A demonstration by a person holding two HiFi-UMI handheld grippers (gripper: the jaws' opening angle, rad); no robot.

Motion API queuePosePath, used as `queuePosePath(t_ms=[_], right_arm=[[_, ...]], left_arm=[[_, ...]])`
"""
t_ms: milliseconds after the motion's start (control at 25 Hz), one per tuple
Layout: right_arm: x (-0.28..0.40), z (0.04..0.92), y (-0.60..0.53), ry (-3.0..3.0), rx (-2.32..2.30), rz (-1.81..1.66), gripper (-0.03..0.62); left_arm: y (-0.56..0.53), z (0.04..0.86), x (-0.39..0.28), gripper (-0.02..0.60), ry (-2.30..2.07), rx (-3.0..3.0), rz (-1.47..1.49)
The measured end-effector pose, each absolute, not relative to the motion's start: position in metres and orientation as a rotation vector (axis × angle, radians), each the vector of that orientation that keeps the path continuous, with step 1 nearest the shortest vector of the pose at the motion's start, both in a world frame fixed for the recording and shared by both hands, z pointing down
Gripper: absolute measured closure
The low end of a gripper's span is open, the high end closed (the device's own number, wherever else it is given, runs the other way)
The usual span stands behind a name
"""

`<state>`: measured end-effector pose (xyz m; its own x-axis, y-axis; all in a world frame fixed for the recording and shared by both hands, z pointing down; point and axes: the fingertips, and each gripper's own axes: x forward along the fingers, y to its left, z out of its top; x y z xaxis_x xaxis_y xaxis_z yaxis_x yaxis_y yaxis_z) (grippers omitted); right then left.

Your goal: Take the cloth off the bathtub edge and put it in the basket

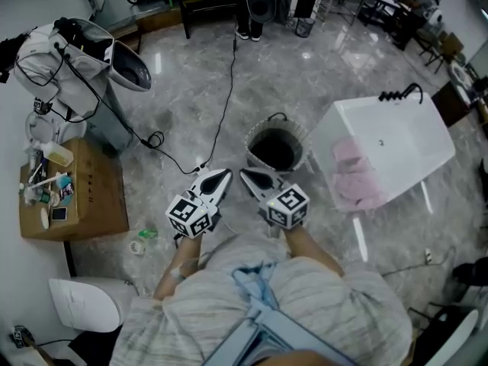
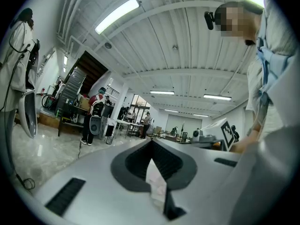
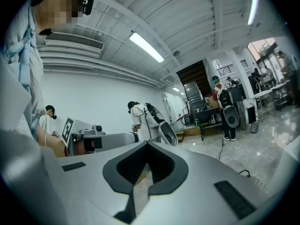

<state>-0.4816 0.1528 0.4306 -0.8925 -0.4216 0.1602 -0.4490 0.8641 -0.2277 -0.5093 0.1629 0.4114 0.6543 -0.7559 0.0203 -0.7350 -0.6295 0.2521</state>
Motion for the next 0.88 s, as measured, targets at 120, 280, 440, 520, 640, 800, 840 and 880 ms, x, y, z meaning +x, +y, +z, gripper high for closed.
queuePosePath(t_ms=[120, 280, 440, 520, 640, 800, 840, 880], right_arm=[[-0.478, 0.430, 0.152, -2.958, 0.678, 0.412, 0.591], [-0.475, 0.433, 0.149, -2.984, 0.697, 0.490, 0.591], [-0.480, 0.437, 0.153, -2.954, 0.675, 0.505, 0.590], [-0.481, 0.438, 0.153, -2.952, 0.673, 0.506, 0.590], [-0.481, 0.437, 0.151, -2.968, 0.676, 0.506, 0.590], [-0.475, 0.431, 0.147, -2.964, 0.723, 0.504, 0.589], [-0.472, 0.429, 0.145, -2.964, 0.734, 0.500, 0.590], [-0.468, 0.428, 0.143, -2.964, 0.744, 0.496, 0.590]], left_arm=[[0.162, 0.413, -0.507, 0.578, -1.205, 2.632, -0.130], [0.162, 0.413, -0.505, 0.578, -1.198, 2.630, -0.129], [0.163, 0.415, -0.506, 0.578, -1.187, 2.625, -0.124], [0.161, 0.415, -0.505, 0.578, -1.189, 2.625, -0.125], [0.161, 0.415, -0.505, 0.578, -1.183, 2.627, -0.125], [0.159, 0.417, -0.500, 0.578, -1.152, 2.631, -0.116], [0.157, 0.418, -0.497, 0.578, -1.145, 2.633, -0.114], [0.154, 0.418, -0.493, 0.578, -1.140, 2.635, -0.110]])
